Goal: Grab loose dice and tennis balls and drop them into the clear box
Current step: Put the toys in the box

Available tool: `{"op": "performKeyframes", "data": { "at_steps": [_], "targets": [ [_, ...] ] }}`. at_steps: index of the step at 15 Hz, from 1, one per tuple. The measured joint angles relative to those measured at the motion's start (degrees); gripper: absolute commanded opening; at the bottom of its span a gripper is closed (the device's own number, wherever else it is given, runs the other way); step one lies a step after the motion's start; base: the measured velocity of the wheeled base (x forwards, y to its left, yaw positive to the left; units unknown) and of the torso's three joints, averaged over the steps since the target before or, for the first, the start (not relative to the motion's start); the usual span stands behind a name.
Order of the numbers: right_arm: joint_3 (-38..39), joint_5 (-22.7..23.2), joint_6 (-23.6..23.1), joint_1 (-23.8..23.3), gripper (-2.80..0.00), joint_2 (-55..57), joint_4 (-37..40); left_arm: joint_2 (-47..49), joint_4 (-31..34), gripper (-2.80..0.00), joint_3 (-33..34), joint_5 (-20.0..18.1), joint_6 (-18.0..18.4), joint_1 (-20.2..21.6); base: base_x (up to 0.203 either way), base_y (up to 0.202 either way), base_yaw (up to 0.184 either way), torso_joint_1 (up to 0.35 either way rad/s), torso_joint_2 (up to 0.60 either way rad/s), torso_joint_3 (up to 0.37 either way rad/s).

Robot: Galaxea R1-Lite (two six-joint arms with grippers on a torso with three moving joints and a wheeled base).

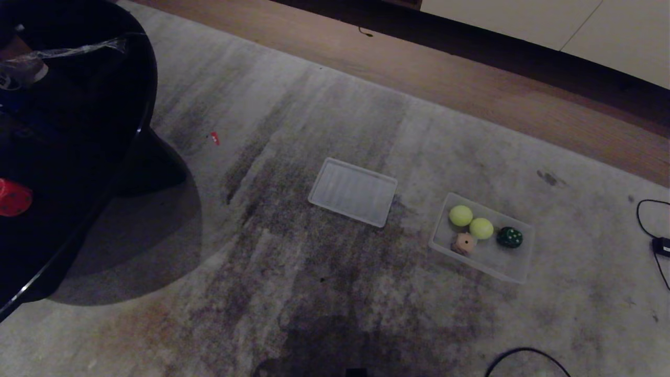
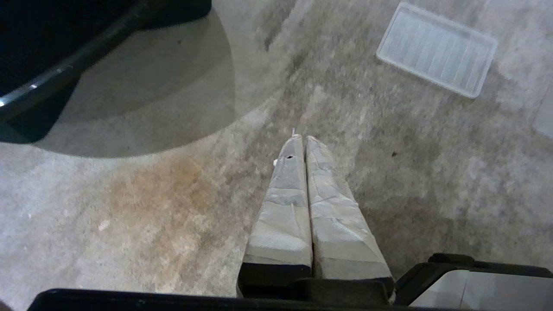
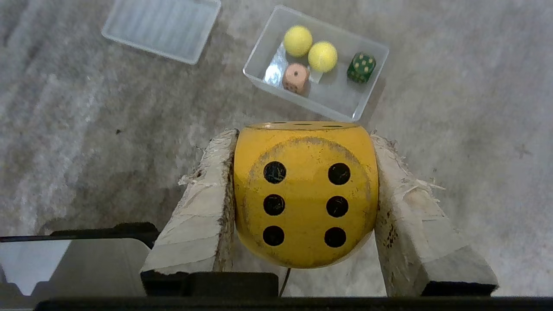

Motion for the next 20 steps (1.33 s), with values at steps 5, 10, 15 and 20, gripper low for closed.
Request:
{"op": "performKeyframes", "data": {
  "at_steps": [5,10,15,20],
  "targets": [
    [0.00,-0.01,0.00,0.00,-2.80,0.00,0.01,0.00,0.00,-2.80,0.00,0.00,-0.11,0.00,0.000,0.000,0.000,0.002,0.00,-0.195],
    [0.02,0.00,0.01,0.00,-2.80,0.00,0.00,0.00,0.00,-2.80,0.00,0.00,-0.12,0.00,0.000,0.000,0.000,0.003,0.00,-0.199],
    [0.02,0.00,0.00,0.00,-2.80,0.00,-0.01,0.00,0.00,-2.80,0.00,0.00,-0.22,0.00,0.000,0.000,0.000,0.004,0.00,-0.195],
    [0.02,0.00,0.01,0.00,-2.80,0.02,0.00,0.00,0.00,-2.80,0.00,-0.01,-0.02,0.00,0.000,0.000,0.000,0.003,0.00,-0.196]
  ]
}}
